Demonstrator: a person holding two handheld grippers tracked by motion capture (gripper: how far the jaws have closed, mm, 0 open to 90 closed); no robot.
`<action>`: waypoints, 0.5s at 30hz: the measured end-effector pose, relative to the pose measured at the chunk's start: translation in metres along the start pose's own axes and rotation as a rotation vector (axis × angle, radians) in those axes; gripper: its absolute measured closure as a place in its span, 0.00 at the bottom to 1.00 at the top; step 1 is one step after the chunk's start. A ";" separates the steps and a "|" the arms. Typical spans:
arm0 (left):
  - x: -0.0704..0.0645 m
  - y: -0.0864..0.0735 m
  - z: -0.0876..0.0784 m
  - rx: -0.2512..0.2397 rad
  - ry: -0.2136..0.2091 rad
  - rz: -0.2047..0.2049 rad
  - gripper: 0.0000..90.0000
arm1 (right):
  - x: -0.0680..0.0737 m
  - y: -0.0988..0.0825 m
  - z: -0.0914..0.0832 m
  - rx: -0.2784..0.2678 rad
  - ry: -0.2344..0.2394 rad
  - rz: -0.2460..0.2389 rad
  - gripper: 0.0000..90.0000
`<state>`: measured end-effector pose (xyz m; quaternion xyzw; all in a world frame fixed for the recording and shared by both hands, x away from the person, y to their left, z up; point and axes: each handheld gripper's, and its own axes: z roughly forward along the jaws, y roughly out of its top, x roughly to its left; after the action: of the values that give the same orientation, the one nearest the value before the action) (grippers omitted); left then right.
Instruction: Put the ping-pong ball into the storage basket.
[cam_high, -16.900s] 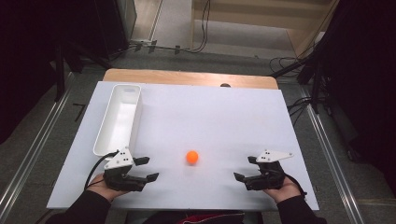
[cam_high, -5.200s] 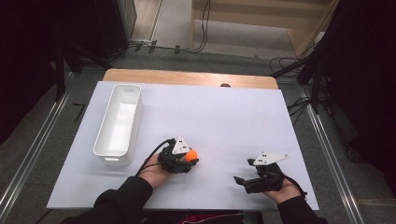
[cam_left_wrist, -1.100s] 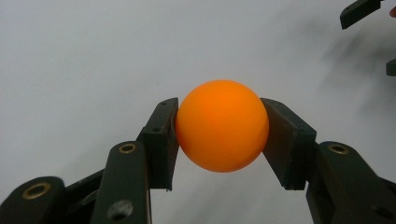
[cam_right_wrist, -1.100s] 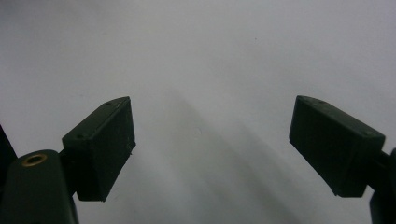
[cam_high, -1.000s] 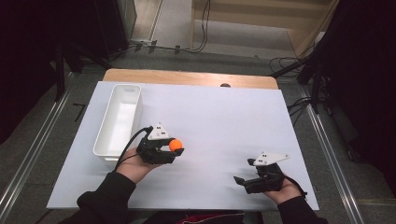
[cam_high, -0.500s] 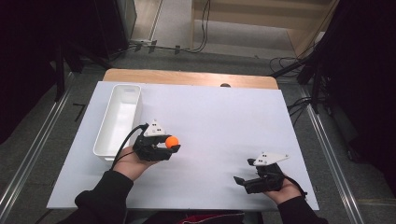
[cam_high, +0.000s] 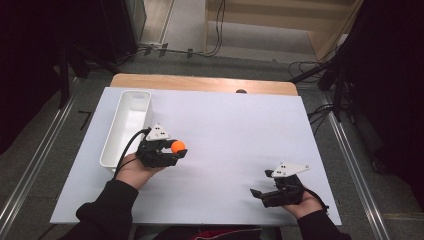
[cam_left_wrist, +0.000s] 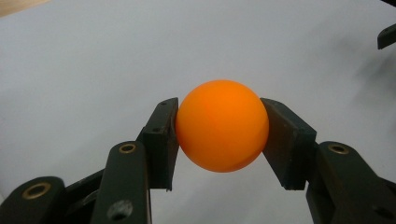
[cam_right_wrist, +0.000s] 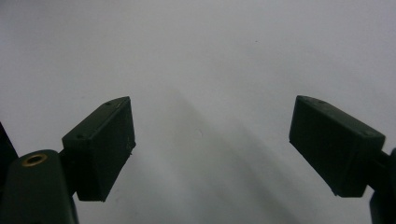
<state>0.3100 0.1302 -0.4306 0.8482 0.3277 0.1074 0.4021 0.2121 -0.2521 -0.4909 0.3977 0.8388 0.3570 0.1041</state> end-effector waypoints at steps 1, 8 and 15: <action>0.000 0.000 0.000 0.000 0.000 0.000 0.55 | 0.000 0.000 0.000 0.000 0.000 0.000 0.14; 0.005 0.001 -0.003 -0.002 0.012 -0.015 0.55 | 0.000 0.000 0.000 0.002 -0.003 -0.001 0.14; 0.010 0.002 -0.008 -0.002 0.043 -0.022 0.55 | 0.000 0.000 0.000 0.002 -0.004 -0.001 0.14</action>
<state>0.3153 0.1401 -0.4247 0.8416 0.3455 0.1214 0.3970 0.2122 -0.2519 -0.4912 0.3981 0.8391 0.3553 0.1054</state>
